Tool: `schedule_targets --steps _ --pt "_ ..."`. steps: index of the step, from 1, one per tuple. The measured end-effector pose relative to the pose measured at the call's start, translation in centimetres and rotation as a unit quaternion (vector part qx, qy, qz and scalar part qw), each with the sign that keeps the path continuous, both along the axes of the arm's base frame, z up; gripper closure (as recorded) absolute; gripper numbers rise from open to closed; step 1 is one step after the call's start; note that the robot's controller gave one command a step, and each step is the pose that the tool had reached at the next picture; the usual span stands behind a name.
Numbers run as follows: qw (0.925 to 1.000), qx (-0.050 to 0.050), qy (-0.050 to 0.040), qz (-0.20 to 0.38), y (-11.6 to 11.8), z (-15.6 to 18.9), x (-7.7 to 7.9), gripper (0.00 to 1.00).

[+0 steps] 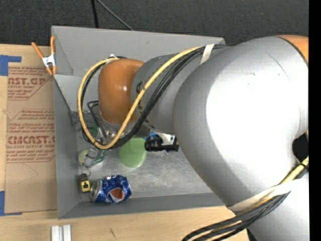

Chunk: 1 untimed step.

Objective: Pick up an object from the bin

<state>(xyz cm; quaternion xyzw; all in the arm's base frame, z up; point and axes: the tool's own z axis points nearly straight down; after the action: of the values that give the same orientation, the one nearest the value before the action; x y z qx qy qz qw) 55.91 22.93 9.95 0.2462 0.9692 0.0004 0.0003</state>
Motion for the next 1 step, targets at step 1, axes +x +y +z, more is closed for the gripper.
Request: schedule_targets --steps 1 --pt "1.0000 -0.001 0.0017 -0.005 1.74 -3.20 -1.29 0.00"
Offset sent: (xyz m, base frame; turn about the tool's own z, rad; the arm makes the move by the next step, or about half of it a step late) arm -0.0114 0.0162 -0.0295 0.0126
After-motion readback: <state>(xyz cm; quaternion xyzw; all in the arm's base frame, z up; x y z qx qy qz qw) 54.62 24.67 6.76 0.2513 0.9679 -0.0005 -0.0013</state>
